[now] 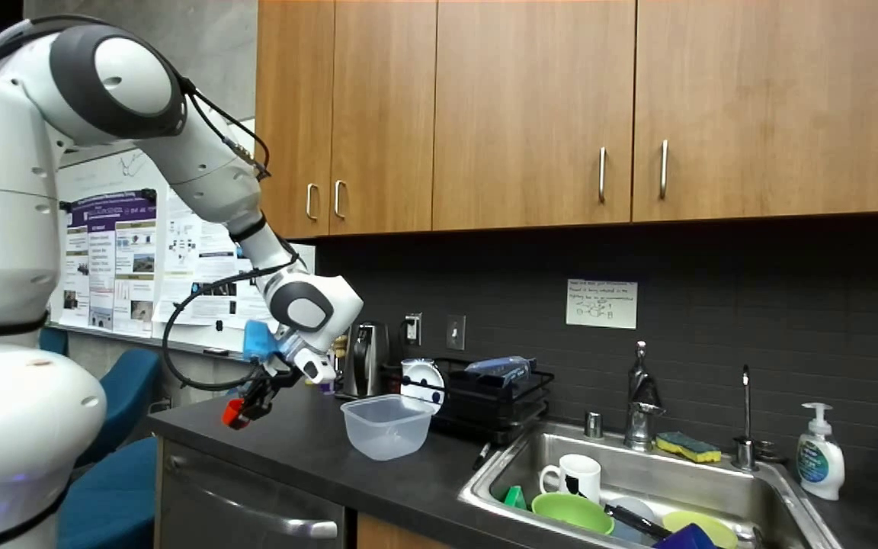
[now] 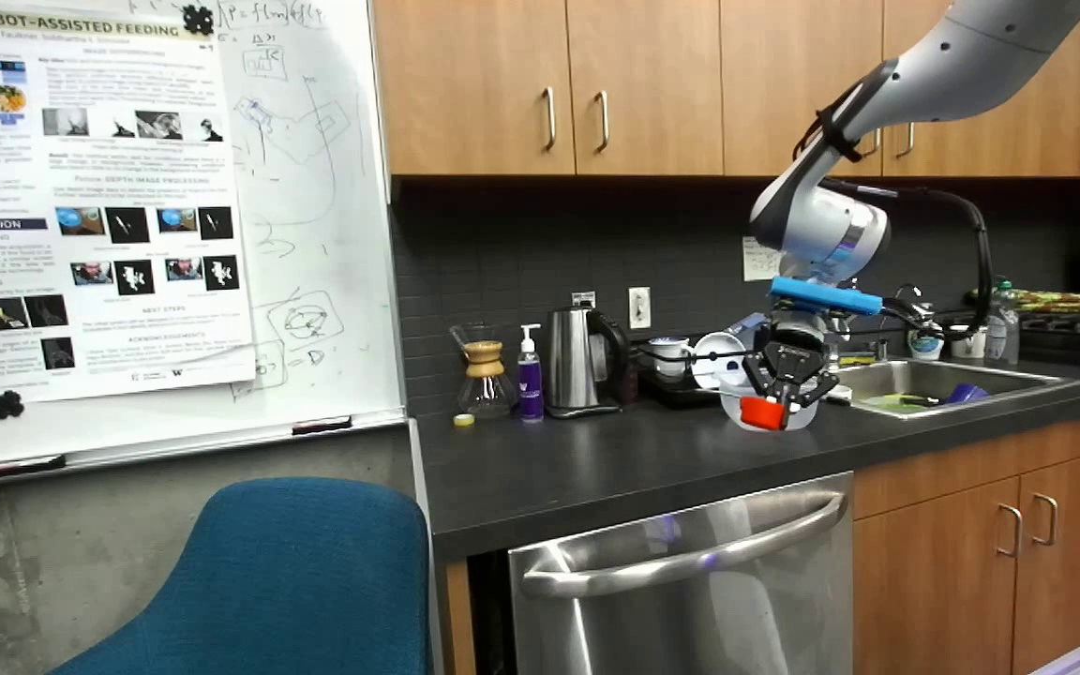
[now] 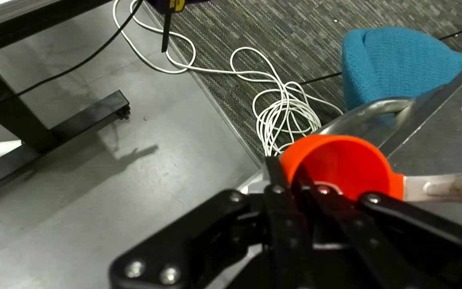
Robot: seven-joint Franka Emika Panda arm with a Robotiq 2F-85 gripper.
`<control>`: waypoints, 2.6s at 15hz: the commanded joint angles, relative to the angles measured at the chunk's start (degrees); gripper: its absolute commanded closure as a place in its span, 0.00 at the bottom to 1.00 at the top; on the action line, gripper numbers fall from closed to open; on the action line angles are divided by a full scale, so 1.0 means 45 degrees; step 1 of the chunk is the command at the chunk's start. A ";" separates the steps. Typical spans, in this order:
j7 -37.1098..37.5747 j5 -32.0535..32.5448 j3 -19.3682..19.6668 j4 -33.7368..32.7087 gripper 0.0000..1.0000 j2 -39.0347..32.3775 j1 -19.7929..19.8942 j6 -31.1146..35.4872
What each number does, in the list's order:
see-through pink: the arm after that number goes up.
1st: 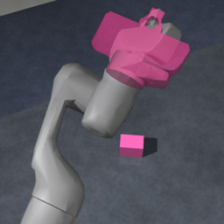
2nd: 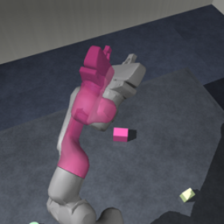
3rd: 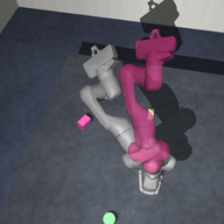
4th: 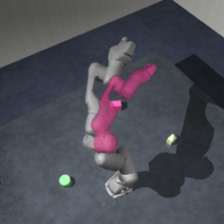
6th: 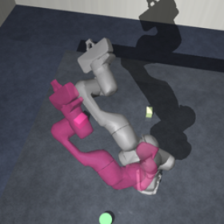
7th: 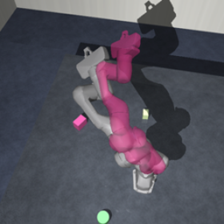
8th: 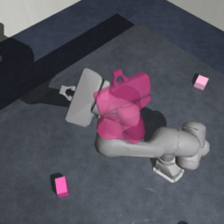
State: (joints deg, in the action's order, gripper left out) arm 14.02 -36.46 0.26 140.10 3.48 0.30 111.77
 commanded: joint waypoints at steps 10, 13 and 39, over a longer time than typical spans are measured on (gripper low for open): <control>0.0475 0.2127 -0.0157 -0.3186 0.98 -0.1327 -0.0096 -0.0354; 0.0110 0.1873 0.0149 -0.3550 0.98 -0.1383 0.0192 -0.0287; -0.0959 0.1921 0.1060 -0.7433 0.98 -0.3485 0.1453 -0.1422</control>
State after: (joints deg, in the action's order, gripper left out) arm 9.77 -27.64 4.69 110.68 -10.11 6.16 108.04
